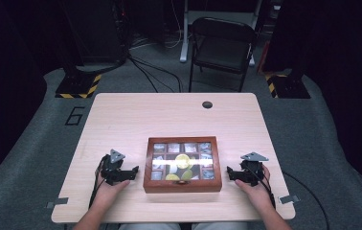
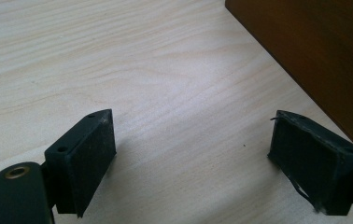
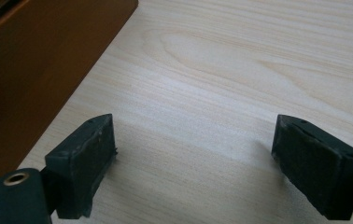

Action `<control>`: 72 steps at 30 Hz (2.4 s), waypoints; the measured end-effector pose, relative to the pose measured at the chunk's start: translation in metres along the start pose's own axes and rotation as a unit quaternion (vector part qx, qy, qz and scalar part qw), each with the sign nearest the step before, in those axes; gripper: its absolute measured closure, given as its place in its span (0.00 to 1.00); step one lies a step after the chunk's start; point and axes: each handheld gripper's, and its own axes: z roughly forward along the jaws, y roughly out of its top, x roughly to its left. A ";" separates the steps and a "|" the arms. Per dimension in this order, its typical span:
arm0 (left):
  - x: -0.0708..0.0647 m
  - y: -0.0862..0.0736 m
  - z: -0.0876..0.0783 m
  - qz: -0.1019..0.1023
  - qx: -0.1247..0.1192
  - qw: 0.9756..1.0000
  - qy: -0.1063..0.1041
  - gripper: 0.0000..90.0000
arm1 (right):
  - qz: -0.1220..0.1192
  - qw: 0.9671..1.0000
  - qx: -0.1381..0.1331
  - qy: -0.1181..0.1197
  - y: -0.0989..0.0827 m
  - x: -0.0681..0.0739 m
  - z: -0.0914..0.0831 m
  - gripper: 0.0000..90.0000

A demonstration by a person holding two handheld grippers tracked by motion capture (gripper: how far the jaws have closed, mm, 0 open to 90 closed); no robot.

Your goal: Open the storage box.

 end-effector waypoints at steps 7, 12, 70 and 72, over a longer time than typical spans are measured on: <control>0.001 0.001 0.001 0.000 0.003 1.000 0.001 0.16 | 0.003 1.000 -0.004 0.002 -0.001 0.000 -0.001 0.17; 0.001 0.001 0.001 -0.001 -0.001 1.000 0.001 0.17 | -0.003 1.000 -0.004 0.003 -0.002 0.000 -0.003 0.19; -0.021 0.017 -0.045 -0.010 -0.037 0.997 -0.066 0.37 | -0.038 0.998 -0.047 0.035 0.018 0.017 -0.050 0.38; -0.023 0.018 -0.048 -0.008 -0.040 0.997 -0.065 0.37 | -0.040 0.997 -0.048 0.039 0.019 0.017 -0.051 0.38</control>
